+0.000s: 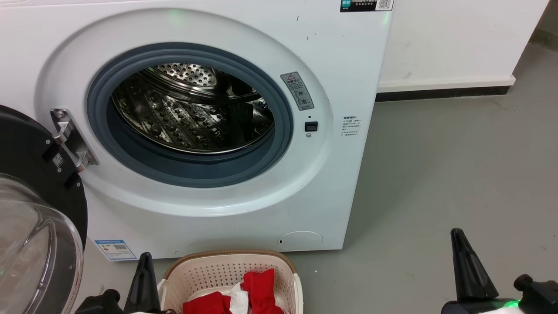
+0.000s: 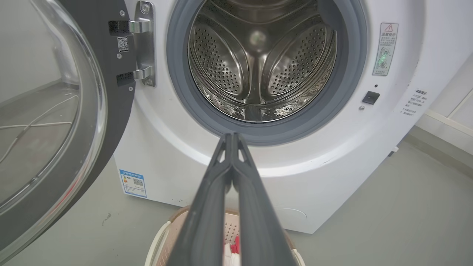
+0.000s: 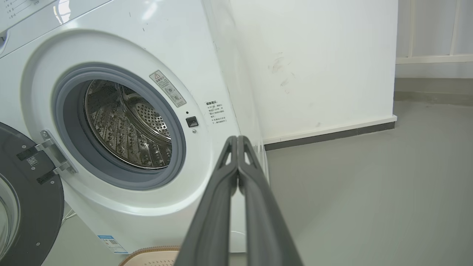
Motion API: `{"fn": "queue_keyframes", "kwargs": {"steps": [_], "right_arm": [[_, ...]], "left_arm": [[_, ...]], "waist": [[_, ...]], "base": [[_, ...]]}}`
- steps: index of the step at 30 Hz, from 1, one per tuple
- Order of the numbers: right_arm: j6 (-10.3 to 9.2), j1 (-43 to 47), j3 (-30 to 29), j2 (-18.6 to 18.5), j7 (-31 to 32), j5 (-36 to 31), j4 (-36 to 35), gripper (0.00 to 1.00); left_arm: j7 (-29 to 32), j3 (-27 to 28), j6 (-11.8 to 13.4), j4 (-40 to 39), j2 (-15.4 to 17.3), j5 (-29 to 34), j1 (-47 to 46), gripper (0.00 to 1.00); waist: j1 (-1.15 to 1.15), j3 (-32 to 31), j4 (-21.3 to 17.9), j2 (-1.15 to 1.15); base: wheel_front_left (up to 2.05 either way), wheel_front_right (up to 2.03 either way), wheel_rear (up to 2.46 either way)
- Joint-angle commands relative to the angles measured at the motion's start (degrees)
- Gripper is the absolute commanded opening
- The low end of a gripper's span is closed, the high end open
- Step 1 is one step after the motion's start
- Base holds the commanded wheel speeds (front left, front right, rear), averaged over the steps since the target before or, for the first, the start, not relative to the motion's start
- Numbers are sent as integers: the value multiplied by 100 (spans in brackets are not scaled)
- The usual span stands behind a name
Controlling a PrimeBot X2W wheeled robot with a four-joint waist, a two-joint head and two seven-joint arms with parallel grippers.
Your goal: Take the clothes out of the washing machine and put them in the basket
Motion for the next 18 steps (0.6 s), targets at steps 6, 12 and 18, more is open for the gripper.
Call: {"fn": "queue_keyframes", "kwargs": {"steps": [6, 12, 18], "right_arm": [[0, -318, -14, -82, 142, 869, 136, 0], [0, -465, -33, -117, 276, 1598, 309, 0], [0, -575, -55, -140, 390, 2171, 442, 0]], "left_arm": [[164, 41, -123, 56, 53, -828, -297, 0], [317, 68, -222, 174, 73, -1544, -433, 0], [442, 93, -298, 260, 87, -2111, -538, 0]], "waist": [[0, 10, 15, 0], [0, 22, 32, 0], [0, 31, 46, 0]], "base": [[0, 0, 0], [0, 0, 0], [0, 0, 0]]}}
